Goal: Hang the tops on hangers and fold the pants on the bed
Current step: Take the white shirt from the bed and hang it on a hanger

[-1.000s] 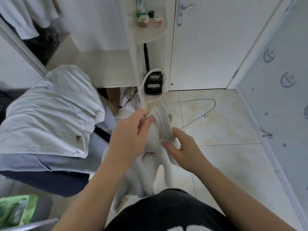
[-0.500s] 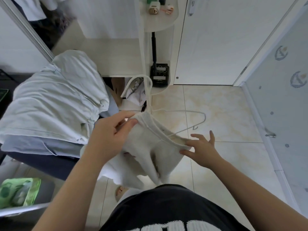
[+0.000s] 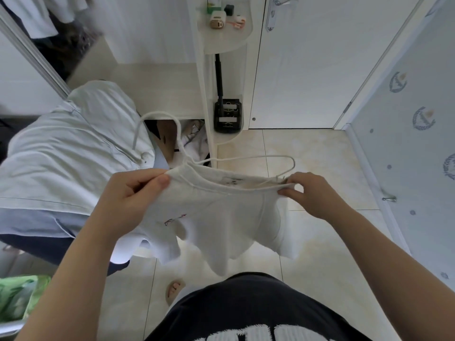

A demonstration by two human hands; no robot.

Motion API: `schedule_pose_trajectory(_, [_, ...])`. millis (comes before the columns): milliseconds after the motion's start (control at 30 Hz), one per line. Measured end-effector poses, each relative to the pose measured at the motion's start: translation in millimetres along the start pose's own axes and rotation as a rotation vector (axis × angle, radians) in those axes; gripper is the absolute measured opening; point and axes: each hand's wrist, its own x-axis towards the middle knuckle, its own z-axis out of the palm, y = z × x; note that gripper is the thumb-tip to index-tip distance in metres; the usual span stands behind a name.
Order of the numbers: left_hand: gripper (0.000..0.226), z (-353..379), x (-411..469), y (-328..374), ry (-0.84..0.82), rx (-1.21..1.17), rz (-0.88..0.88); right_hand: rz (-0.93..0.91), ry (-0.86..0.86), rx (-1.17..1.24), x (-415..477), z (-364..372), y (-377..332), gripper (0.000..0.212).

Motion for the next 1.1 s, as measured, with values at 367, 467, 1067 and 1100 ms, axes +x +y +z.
schedule_pose_trajectory(367, [0.05, 12.6, 10.9, -10.6, -0.256, 0.233, 0.009, -0.097, 0.014, 0.162, 2.6, -28.9, -27.2, 0.008])
schedule_pose_trajectory(467, [0.036, 40.9, 14.2, 3.1, -0.299, 0.265, 0.055, -0.23, -0.031, 0.23, 2.2, -30.6, -70.9, 0.01])
schedule_pose_trajectory(1067, [0.031, 25.0, 23.9, -9.4, 0.094, 0.182, 0.05, -0.051, -0.053, 0.38, 0.0, -42.7, -98.1, 0.017])
schedule_pose_trajectory(1100, [0.031, 22.8, 23.6, -11.1, 0.087, 0.21, 0.051, -0.048, -0.113, 0.318, 0.1, -47.5, -96.0, 0.025])
